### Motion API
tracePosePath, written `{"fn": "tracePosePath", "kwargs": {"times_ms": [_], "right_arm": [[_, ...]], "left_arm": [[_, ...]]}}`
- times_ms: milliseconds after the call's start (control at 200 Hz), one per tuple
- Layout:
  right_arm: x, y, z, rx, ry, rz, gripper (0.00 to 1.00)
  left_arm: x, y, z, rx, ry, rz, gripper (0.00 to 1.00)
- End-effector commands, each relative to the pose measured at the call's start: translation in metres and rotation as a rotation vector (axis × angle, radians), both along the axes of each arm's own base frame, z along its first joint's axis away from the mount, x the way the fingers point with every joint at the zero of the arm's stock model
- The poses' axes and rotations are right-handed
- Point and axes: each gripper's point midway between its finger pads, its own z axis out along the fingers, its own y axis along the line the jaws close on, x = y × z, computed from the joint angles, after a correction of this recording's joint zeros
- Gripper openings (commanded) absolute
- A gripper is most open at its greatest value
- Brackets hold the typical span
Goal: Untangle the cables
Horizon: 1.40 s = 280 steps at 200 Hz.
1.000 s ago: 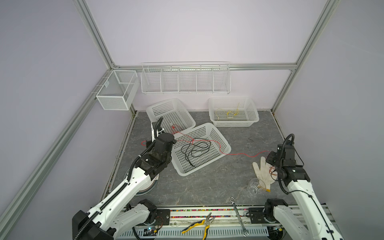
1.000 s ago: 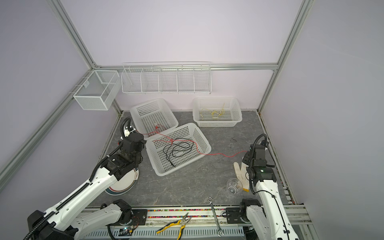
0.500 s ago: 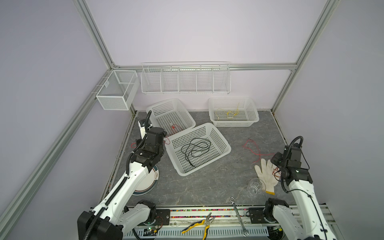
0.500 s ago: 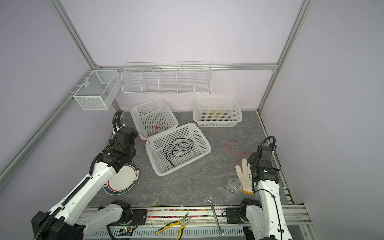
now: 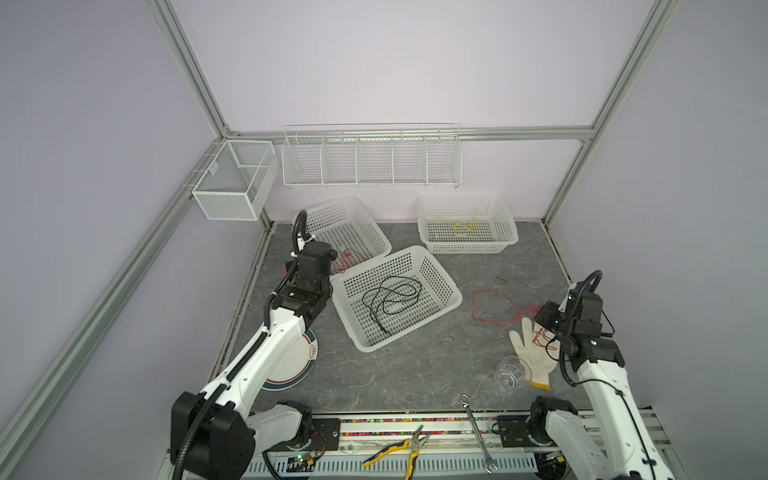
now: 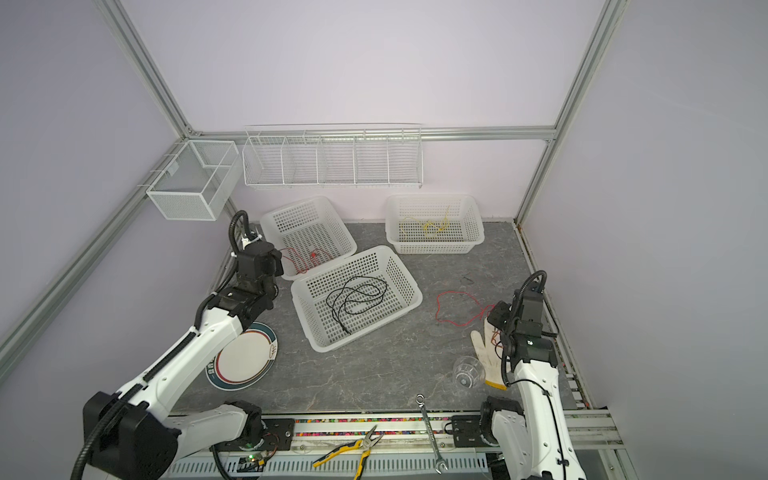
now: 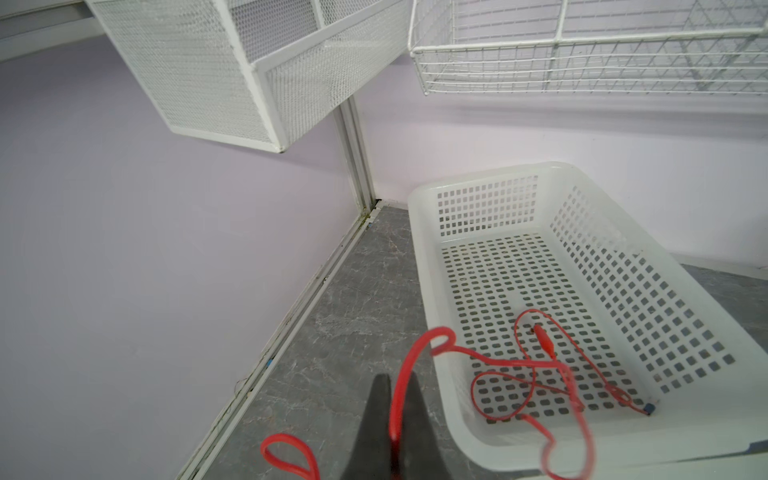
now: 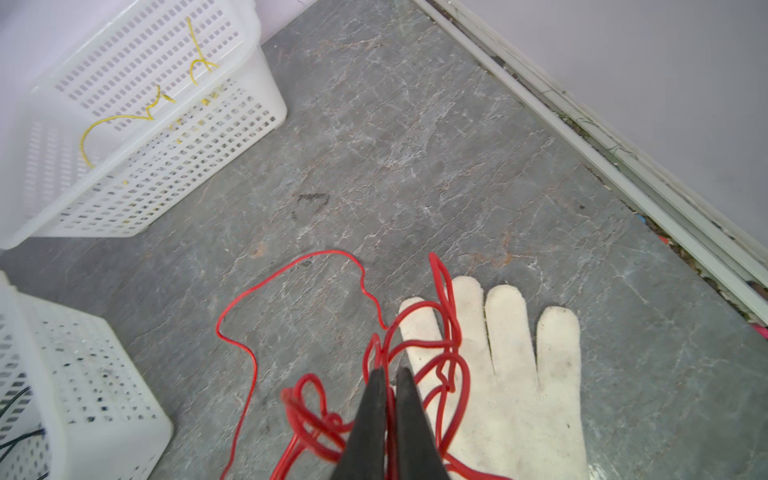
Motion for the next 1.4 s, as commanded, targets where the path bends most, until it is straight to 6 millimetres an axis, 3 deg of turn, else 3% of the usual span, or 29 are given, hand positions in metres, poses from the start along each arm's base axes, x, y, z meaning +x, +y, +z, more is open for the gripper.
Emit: {"fn": "tracePosePath", "kwargs": {"times_ms": [0,85,245,500,540,690,815,940,1044,1224,1394], "right_arm": [[0.004,0.02,0.01,0.017,-0.047,0.102,0.07],[0.001,0.033,0.01,0.025,-0.05,0.155,0.07],[-0.005,0.054,0.016,0.024,-0.071,0.262,0.07],[-0.01,0.068,0.029,0.036,-0.117,0.338,0.07],[-0.01,0.069,0.029,0.041,-0.119,0.343,0.07],[-0.007,0.075,0.029,0.056,-0.118,0.37,0.07],[-0.004,0.079,0.028,0.065,-0.117,0.388,0.07],[-0.001,0.084,0.03,0.079,-0.132,0.41,0.06],[0.0,0.087,0.034,0.088,-0.146,0.425,0.07],[0.0,0.093,0.041,0.1,-0.164,0.454,0.07],[0.0,0.092,0.045,0.095,-0.131,0.453,0.07]], "left_arm": [[0.032,-0.014,0.015,0.012,-0.034,-0.029,0.0],[0.059,-0.025,0.005,0.038,0.001,-0.042,0.0],[0.106,-0.049,-0.033,0.088,0.091,-0.1,0.0],[0.148,-0.074,-0.089,0.099,0.212,-0.16,0.0],[0.15,-0.078,-0.097,0.095,0.231,-0.17,0.05],[0.154,-0.082,-0.104,0.079,0.24,-0.186,0.39],[0.152,-0.083,-0.096,0.075,0.231,-0.203,0.56],[0.145,-0.089,-0.083,0.059,0.215,-0.243,0.61],[0.132,-0.105,-0.069,0.051,0.177,-0.32,0.63],[0.09,-0.169,-0.05,0.135,0.128,-0.551,0.66],[0.028,-0.24,-0.04,0.152,0.093,-0.84,0.7]]}}
